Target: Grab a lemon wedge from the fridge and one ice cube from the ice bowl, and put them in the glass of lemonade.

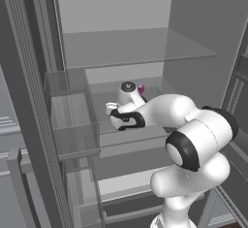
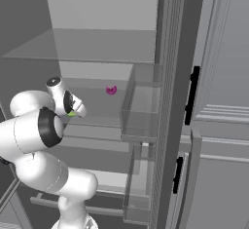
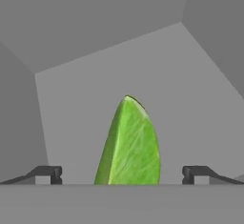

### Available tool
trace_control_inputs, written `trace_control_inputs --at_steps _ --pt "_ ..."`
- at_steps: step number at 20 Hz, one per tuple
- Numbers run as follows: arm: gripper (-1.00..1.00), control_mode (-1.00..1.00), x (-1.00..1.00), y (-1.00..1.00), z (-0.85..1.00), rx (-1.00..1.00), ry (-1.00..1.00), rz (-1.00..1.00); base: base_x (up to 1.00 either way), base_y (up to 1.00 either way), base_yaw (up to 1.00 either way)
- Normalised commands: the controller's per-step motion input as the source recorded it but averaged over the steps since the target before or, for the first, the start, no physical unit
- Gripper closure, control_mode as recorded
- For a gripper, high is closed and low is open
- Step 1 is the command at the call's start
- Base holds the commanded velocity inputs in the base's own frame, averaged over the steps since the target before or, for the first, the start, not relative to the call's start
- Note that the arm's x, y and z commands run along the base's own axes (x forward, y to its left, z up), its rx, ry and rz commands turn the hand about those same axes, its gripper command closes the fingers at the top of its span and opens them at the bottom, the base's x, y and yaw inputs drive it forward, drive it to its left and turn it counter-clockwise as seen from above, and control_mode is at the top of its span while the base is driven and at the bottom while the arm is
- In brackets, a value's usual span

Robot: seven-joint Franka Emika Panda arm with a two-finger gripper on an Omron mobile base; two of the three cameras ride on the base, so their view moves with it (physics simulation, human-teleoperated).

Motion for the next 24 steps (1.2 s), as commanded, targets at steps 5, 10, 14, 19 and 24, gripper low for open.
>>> trace_control_inputs --at_steps 5,10,14,19,24 --pt "-1.0 -1.0 0.02 0.0 -0.25 0.0 0.0 -0.01 0.0 0.0 0.0" --pt "1.0 -1.0 -0.03 0.0 0.0 0.0 0.01 0.0 0.0 0.0 0.0" --pt "1.0 -1.0 0.0 0.0 0.0 0.0 0.04 0.0 0.0 0.0 0.0" --pt "1.0 -1.0 -0.27 -0.01 0.0 0.0 0.0 0.0 0.0 0.0 0.0" --pt "1.0 -1.0 -0.97 -0.32 0.4 0.09 -0.22 0.0 0.0 0.0 0.0"
